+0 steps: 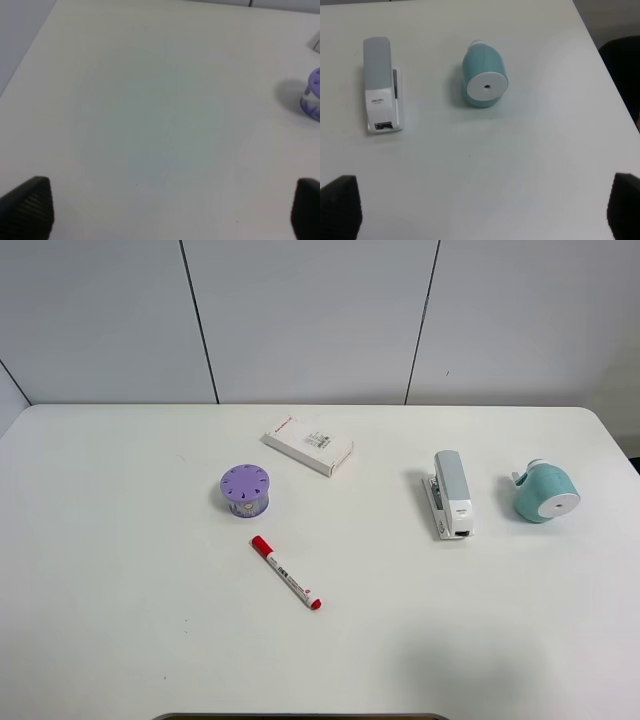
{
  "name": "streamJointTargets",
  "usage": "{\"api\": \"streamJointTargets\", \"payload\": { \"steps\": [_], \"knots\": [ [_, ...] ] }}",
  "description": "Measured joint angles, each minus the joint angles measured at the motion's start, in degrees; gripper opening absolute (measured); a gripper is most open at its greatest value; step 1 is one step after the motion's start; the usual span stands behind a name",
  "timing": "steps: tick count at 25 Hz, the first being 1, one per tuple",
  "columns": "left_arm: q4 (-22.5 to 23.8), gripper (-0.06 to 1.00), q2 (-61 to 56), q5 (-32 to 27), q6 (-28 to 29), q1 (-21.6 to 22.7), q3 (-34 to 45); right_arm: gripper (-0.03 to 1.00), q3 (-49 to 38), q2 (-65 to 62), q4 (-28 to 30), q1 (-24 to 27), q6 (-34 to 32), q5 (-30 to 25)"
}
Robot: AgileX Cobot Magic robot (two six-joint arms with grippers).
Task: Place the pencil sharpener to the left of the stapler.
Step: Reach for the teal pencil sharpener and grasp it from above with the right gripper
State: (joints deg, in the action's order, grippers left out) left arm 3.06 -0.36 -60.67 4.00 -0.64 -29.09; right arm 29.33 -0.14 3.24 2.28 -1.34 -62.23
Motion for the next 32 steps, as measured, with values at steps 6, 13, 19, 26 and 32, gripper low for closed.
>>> {"api": "streamJointTargets", "payload": {
  "steps": [6, 13, 19, 26, 32],
  "knots": [
    [0.0, 0.95, 0.0, 0.0, 0.0, 0.0, 0.0, 0.98, 0.0, 0.0, 0.0, 0.0, 0.0, 0.0],
    [0.0, 0.95, 0.0, 0.0, 0.0, 0.0, 0.0, 0.98, -0.01, 0.0, 0.0, 0.0, 0.0, 0.0],
    [0.0, 0.95, 0.0, 0.0, 0.0, 0.0, 0.0, 0.98, -0.01, 0.0, 0.0, 0.0, 0.0, 0.0],
    [0.0, 0.95, 0.0, 0.0, 0.0, 0.0, 0.0, 0.98, -0.01, 0.0, 0.05, 0.0, 0.0, 1.14],
    [0.0, 0.95, 0.0, 0.0, 0.0, 0.0, 0.0, 0.98, 0.87, 1.37, 0.05, 0.0, 0.05, 1.06]
  ]
}}
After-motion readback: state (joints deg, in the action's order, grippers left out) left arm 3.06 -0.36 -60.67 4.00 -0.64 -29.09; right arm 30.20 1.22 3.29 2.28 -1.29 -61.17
